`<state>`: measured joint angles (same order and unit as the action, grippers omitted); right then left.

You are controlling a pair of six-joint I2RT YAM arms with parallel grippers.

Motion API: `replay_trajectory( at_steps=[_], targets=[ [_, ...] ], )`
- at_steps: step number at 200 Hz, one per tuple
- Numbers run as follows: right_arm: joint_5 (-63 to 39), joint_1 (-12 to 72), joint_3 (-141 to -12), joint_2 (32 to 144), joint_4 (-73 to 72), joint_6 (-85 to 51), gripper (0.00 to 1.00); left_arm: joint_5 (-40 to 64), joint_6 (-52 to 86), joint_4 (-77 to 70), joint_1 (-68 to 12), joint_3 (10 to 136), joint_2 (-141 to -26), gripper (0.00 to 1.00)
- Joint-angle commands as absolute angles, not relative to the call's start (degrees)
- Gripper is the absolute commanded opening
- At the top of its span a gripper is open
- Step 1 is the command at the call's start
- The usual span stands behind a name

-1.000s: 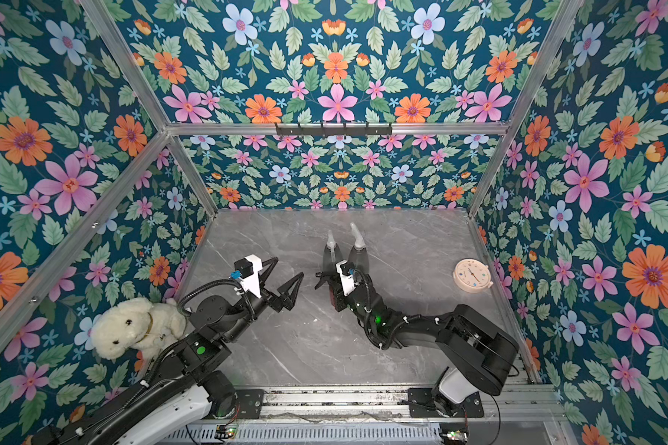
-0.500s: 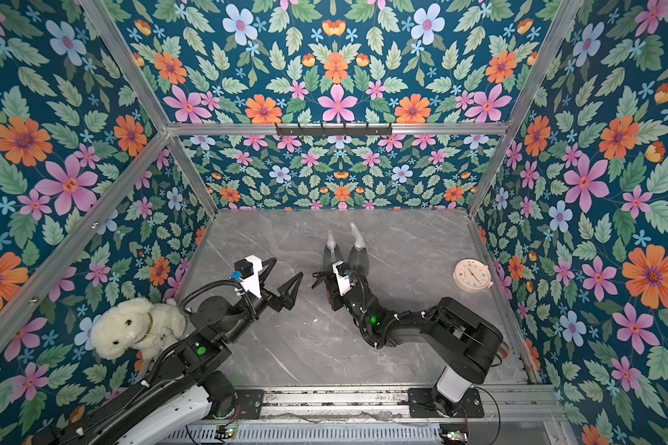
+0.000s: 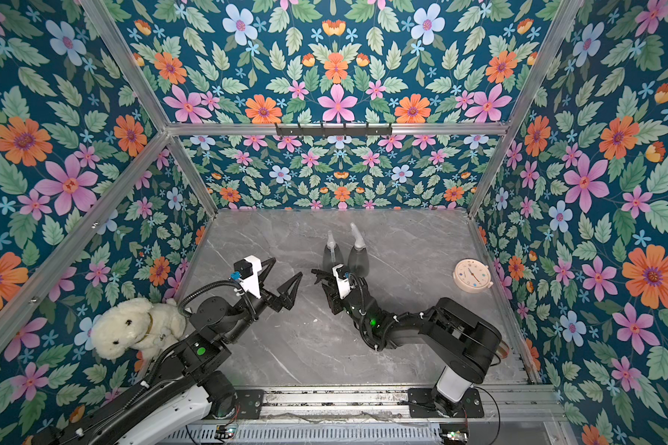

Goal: Attach spray nozzles to spray bottles
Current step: Place the spray bottle at the center of the board.

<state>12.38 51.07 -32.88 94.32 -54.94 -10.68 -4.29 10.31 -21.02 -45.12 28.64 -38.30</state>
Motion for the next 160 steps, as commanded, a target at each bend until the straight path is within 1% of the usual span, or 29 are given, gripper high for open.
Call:
replay_trajectory(
  at_steps=[1,53,97,160],
  targets=[
    [14.04,51.32,-32.2,93.65,-55.73,-11.89,0.58,-4.18,10.36,-21.97,-45.08,28.81,-38.23,1.0],
    [15.35,51.52,-30.28,91.46,-54.53,-12.29,0.63,-4.13,10.28,-22.05,-45.03,28.83,-37.97,1.0],
    [16.33,52.53,-28.53,89.31,-53.63,-12.27,0.73,-4.25,10.2,-22.06,-45.09,28.92,-37.79,1.0],
    [17.78,53.85,-26.44,86.24,-50.96,-13.25,0.79,-4.64,10.11,-21.88,-45.03,29.43,-37.83,1.0]
  ],
)
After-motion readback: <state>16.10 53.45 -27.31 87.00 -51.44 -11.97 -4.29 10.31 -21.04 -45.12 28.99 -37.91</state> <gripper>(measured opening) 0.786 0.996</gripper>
